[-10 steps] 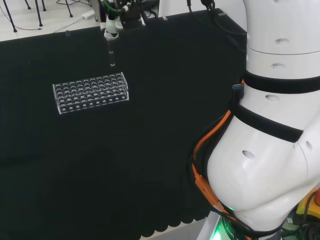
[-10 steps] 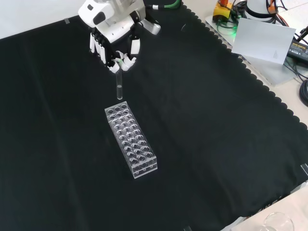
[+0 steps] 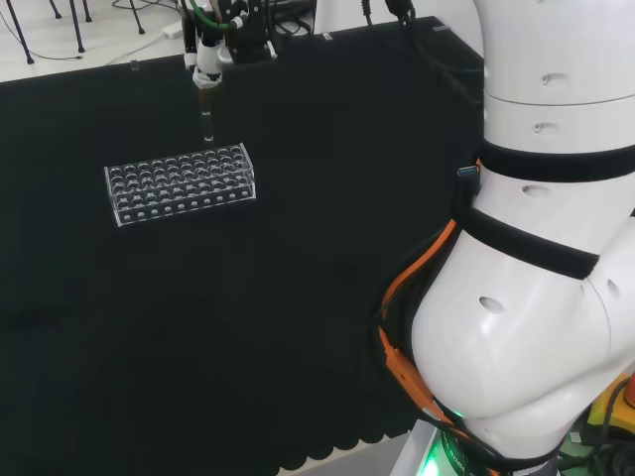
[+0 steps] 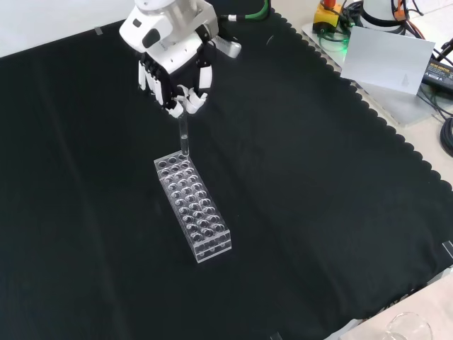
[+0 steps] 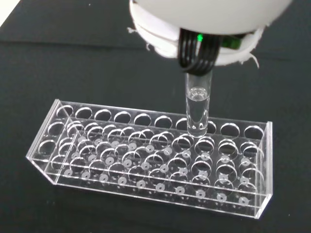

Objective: Put the test tube back in the rack.

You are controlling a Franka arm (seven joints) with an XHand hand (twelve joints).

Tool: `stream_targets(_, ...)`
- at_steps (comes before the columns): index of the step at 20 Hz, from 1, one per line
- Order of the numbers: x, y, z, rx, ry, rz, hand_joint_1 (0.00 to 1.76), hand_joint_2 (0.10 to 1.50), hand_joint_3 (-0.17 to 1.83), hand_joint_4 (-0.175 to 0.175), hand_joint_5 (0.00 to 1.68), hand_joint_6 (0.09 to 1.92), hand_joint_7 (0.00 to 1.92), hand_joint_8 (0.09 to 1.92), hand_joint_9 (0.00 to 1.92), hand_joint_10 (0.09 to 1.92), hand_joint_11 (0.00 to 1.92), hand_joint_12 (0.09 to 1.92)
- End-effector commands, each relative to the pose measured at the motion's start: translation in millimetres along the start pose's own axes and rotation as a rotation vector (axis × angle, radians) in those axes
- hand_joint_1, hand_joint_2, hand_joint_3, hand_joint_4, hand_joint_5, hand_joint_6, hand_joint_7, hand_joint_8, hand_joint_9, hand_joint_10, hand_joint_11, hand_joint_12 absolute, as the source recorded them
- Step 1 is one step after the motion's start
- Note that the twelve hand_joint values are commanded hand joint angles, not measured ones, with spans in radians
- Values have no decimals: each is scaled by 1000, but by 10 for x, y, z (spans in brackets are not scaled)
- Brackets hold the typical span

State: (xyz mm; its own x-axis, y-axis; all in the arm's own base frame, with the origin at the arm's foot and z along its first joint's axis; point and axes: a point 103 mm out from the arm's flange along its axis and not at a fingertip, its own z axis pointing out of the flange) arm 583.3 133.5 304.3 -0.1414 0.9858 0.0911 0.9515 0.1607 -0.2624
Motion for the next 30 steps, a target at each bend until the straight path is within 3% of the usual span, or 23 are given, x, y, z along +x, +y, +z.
stream_targets(1, 21, 12, 115, 48, -2, -9, 1433, 662, 568, -175, 1308, 536, 1699, 627, 1317, 587, 1010, 1172)
stream_targets(6, 4, 5, 149, 57, 20, 8, 1433, 662, 568, -175, 1309, 536, 1700, 627, 1318, 586, 1011, 1172)
stream_targets(17, 20, 117, 424, 108, 1, 1, 1433, 661, 570, -175, 1310, 535, 1702, 626, 1319, 585, 1011, 1172)
stream_targets(30, -77, 285, 474, 109, -6, 8, 1433, 660, 570, -175, 1310, 533, 1704, 625, 1319, 584, 1011, 1172)
